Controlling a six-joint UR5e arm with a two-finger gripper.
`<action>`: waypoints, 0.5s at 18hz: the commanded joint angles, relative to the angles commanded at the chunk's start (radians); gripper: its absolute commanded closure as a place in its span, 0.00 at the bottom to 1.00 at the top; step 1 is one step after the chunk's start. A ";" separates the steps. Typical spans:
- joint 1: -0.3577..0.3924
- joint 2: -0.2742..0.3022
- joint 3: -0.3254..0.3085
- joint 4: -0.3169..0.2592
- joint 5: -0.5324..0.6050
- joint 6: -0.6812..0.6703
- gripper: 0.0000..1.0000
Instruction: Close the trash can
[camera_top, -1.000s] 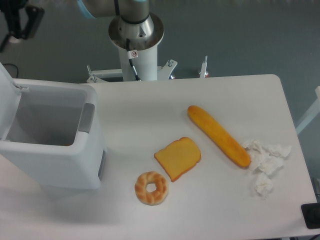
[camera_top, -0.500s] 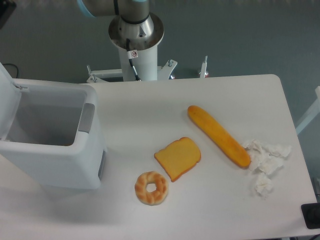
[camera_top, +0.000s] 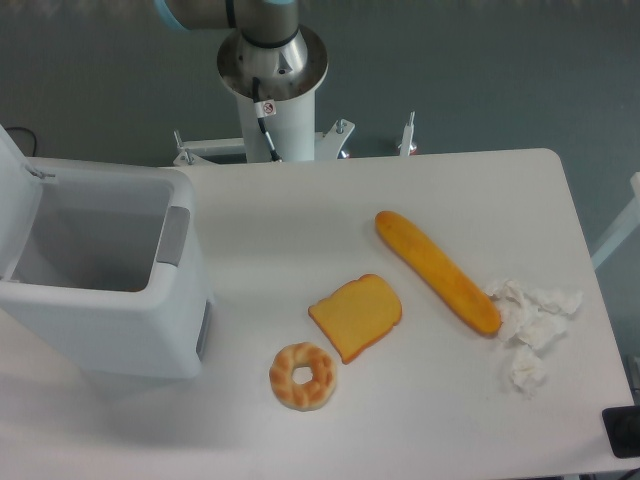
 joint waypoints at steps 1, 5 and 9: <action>-0.002 -0.002 0.000 0.002 0.000 0.000 0.00; -0.015 0.001 0.006 0.005 0.002 -0.003 0.00; -0.035 -0.022 0.003 0.006 0.002 0.002 0.00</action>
